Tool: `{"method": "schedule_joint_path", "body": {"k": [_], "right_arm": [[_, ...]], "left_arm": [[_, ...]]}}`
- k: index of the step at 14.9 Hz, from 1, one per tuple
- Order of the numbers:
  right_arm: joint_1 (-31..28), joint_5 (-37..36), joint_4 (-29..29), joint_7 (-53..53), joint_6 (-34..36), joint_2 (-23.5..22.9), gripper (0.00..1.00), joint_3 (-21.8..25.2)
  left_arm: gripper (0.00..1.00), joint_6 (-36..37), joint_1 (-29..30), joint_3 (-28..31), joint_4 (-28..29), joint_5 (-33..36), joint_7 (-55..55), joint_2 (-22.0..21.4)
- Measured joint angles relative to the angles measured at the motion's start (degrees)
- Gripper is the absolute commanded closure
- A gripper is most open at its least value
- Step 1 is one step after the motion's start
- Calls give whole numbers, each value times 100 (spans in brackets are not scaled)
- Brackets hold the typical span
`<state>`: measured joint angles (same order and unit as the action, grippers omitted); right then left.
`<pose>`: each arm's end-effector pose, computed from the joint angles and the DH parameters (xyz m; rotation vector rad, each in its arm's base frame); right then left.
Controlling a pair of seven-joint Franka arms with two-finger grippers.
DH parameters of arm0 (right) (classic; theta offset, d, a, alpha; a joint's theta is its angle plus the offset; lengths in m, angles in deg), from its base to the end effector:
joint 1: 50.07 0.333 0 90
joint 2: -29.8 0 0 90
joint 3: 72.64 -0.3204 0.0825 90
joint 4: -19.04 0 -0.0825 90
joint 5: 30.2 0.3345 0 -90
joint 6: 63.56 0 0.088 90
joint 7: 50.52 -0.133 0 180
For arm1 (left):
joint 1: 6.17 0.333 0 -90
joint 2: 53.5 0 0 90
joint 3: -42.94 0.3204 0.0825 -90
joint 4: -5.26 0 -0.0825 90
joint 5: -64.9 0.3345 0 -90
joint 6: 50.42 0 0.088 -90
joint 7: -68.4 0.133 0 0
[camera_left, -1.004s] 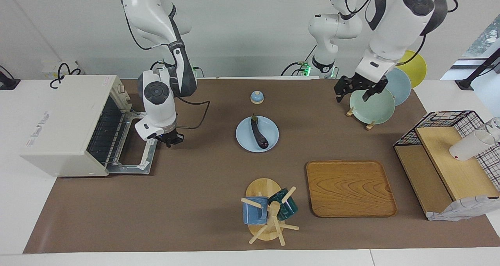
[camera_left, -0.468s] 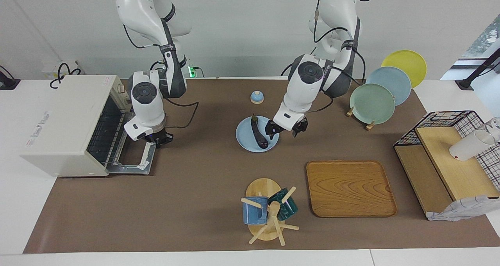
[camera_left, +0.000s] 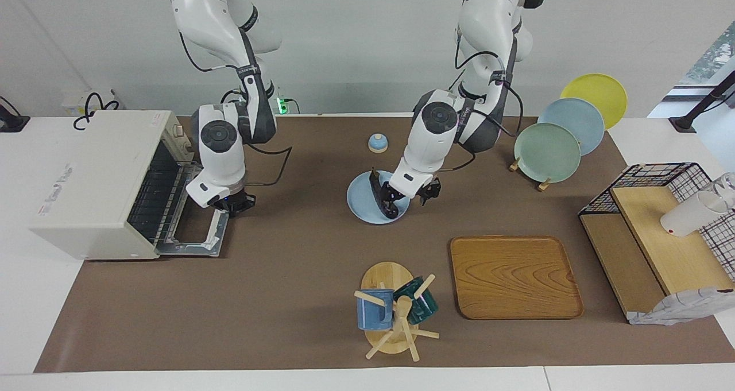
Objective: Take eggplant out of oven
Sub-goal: 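Release the plate with the right gripper while the left gripper reaches the eggplant, then grasp the eggplant with the left gripper while the right gripper closes the oven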
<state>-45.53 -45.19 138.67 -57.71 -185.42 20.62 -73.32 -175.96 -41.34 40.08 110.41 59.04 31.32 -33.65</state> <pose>0.5170 0.0298 0.3498 2.9100 0.1715 -0.1418 0.4680 -0.3709 0.3505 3.0543 0.0696 -0.0821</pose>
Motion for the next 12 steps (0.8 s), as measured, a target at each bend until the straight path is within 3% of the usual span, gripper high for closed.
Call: {"method": "schedule_joint_path", "body": {"k": [7, 12], "right_arm": [[-457, 20, -695, 728, 1135, 487, 100, -2], [-871, -68, -946, 1135, 1419, 647, 100, 117]], "left_arm": [[0, -429, -262, 3, 438, 0, -238, 0], [34, -666, -397, 1, 575, 0, -429, 0]]}}
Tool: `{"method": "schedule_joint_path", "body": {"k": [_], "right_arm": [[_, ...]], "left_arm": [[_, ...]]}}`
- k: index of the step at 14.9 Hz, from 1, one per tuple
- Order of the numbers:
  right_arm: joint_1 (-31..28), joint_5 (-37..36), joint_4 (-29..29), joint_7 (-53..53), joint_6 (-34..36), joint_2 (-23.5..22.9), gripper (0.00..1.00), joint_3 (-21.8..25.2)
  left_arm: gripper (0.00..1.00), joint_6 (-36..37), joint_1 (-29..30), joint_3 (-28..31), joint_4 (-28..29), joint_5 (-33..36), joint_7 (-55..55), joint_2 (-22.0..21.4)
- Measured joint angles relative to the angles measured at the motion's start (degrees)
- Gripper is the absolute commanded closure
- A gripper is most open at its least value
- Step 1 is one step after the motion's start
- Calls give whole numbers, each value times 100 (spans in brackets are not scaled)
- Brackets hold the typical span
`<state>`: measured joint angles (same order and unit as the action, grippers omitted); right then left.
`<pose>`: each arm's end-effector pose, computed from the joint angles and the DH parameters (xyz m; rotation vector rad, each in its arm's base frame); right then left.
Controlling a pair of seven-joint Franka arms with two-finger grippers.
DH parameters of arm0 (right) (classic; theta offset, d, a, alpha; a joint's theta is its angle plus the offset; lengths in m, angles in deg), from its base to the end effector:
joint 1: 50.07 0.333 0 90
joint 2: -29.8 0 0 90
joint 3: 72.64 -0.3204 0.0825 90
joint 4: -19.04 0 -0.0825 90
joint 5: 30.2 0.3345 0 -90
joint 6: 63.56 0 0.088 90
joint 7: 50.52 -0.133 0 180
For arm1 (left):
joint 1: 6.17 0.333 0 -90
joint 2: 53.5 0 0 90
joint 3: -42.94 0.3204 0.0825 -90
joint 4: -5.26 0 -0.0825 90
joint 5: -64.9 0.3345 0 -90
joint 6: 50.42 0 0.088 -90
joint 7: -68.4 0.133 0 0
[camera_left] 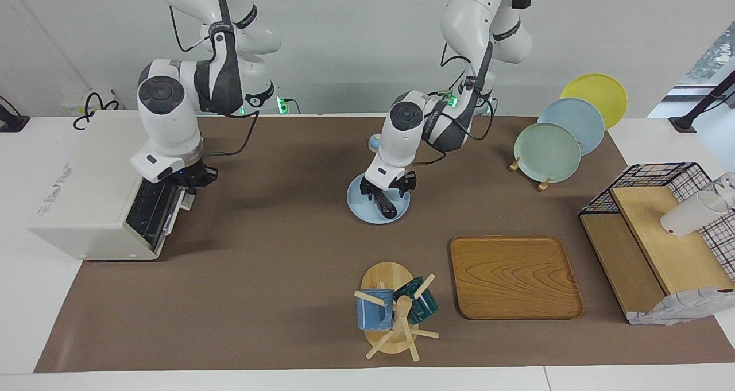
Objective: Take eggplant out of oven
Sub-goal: 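Grasp the eggplant with the left gripper while the right gripper closes the oven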
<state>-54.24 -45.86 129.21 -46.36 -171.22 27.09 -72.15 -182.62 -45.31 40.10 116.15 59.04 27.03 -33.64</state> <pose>0.5109 -0.0687 0.4581 2.8855 0.1250 -0.1598 0.4333 -0.3933 0.3202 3.0529 0.0921 -0.0661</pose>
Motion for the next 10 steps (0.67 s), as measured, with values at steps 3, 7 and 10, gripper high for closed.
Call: {"method": "schedule_joint_path", "body": {"k": [3, 7, 10], "right_arm": [[-227, 393, -345, 151, 498, -31, 100, 53], [-207, 831, -1455, 165, 1577, -69, 90, -8], [-213, 1169, -1795, 166, 1986, -17, 4, -11]], "left_arm": [[67, -82, -29, 4, 53, 0, -22, 0], [100, -84, -29, 23, 65, 0, -28, -4], [100, -71, 22, 106, 39, 0, -30, -68]]}}
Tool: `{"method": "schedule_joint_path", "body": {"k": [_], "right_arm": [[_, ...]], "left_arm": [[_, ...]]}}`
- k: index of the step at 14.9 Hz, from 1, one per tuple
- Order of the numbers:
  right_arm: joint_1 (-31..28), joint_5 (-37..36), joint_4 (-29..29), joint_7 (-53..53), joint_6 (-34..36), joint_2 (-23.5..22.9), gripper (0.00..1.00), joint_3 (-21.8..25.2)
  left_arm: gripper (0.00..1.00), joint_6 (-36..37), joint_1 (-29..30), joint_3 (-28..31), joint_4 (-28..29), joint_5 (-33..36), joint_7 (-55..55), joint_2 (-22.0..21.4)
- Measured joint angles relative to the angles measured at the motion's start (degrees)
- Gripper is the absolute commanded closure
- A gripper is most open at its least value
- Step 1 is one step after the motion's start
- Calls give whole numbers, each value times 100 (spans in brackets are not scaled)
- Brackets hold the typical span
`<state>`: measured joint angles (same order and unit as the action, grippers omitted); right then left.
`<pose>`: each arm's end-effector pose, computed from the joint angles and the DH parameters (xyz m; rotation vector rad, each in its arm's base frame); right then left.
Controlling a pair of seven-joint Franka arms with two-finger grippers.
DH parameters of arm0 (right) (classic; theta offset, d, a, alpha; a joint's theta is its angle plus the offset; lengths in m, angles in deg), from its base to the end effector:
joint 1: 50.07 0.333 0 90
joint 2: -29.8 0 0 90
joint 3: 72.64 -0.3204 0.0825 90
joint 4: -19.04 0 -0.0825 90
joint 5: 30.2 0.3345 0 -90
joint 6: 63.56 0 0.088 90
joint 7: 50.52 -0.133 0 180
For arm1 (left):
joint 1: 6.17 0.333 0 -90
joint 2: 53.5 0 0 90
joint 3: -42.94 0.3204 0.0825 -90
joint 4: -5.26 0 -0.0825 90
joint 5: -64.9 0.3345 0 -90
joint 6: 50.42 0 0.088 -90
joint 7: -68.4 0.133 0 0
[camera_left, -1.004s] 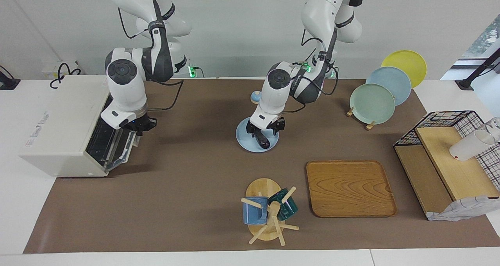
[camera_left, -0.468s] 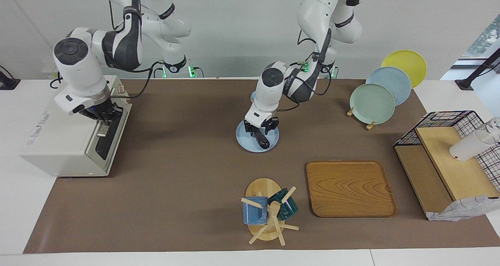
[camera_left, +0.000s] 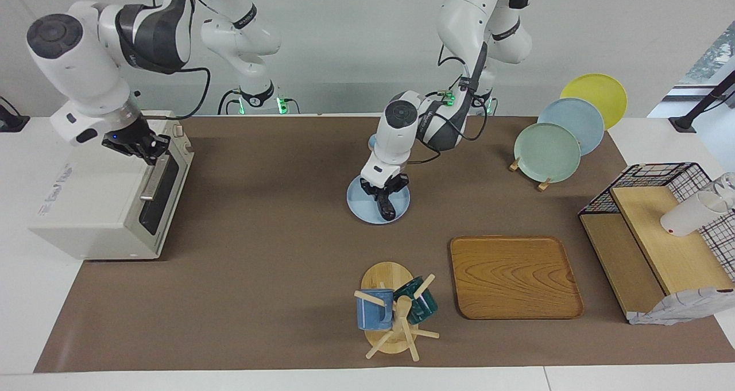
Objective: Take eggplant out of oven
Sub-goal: 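Grasp the eggplant with the left gripper while the right gripper closes the oven, then carry the eggplant onto the wooden tray and open the left gripper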
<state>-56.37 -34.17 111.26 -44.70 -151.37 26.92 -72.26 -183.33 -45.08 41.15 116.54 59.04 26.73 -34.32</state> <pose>0.5049 -0.0686 0.5585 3.0793 -0.0204 -0.2067 0.4416 -0.3836 0.3254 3.0453 0.1325 -0.0381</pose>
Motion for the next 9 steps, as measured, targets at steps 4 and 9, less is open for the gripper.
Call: {"method": "schedule_joint_path", "body": {"k": [4, 9], "right_arm": [[16, 42, -24, 5, 79, 25, 0, -19], [235, 42, -107, 6, 243, 25, 0, -47]], "left_arm": [[100, 755, 591, 52, -234, 1, 334, -474], [100, 1591, 1854, 93, -854, 2, 1800, -597]]}}
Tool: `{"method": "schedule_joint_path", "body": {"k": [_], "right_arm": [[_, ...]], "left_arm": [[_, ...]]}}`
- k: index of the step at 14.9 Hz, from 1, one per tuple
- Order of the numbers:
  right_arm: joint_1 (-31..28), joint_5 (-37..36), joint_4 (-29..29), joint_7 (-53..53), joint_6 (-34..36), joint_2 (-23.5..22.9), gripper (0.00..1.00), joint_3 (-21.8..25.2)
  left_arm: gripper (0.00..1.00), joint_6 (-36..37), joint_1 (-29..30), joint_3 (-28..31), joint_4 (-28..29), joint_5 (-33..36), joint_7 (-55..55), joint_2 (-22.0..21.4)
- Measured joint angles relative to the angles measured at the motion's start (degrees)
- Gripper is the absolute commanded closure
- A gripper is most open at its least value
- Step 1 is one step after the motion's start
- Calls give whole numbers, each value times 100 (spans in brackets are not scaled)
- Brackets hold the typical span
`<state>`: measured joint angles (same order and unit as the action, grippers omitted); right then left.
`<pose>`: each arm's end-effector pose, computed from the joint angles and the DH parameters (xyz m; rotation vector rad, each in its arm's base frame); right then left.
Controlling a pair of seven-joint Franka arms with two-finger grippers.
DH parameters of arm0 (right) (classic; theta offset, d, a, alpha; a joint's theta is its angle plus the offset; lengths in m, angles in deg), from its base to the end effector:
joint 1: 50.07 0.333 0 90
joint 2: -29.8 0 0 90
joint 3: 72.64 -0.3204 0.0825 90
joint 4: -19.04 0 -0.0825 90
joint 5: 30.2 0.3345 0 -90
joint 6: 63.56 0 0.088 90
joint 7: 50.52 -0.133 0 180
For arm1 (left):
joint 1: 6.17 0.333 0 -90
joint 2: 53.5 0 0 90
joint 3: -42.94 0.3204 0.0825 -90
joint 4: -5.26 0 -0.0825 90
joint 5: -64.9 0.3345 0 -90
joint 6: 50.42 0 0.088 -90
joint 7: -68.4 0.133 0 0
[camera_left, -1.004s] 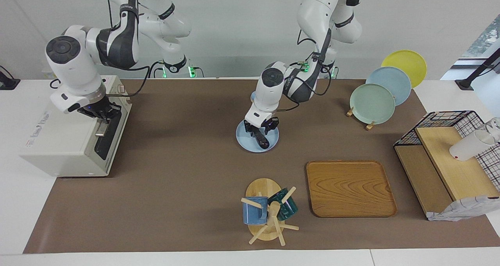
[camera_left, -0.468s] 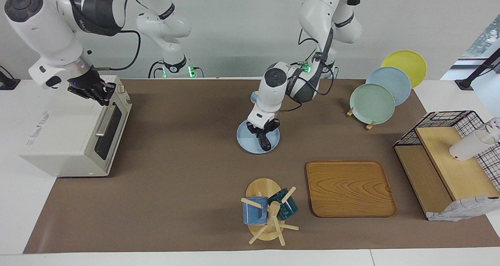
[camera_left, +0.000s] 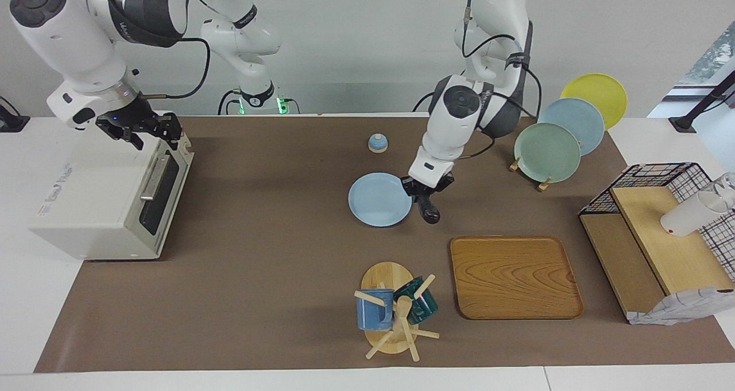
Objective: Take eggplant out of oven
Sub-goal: 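Carry the eggplant onto the wooden tray and open the left gripper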
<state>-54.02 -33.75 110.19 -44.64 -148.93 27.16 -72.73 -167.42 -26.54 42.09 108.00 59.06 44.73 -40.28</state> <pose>0.5023 -0.0426 0.5653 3.0830 0.0537 -0.2343 0.5389 -0.2173 0.4228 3.0441 0.1350 -0.0296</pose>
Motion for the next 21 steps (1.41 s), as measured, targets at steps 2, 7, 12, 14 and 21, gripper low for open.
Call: {"method": "schedule_joint_path", "body": {"k": [2, 7, 12, 14, 21], "right_arm": [[213, -2, -40, 0, 9, 0, 0, 110], [541, -8, -80, 0, 14, -19, 0, 376], [698, -6, -63, -169, 105, 26, 0, 405], [746, -6, -4, -277, 147, 103, 0, 413], [740, -6, 97, -304, 1, 188, 0, 477]], "left_arm": [[100, -22, 527, 7, -123, 0, 491, 96], [100, -27, 1274, 5, -969, 0, 1033, 910], [100, -224, 1307, -6, -2101, 4, 1046, 2108], [100, -311, 1314, -11, -2145, 7, 1129, 2240], [0, -516, 1310, -55, -2045, 9, 1247, 2259]]}}
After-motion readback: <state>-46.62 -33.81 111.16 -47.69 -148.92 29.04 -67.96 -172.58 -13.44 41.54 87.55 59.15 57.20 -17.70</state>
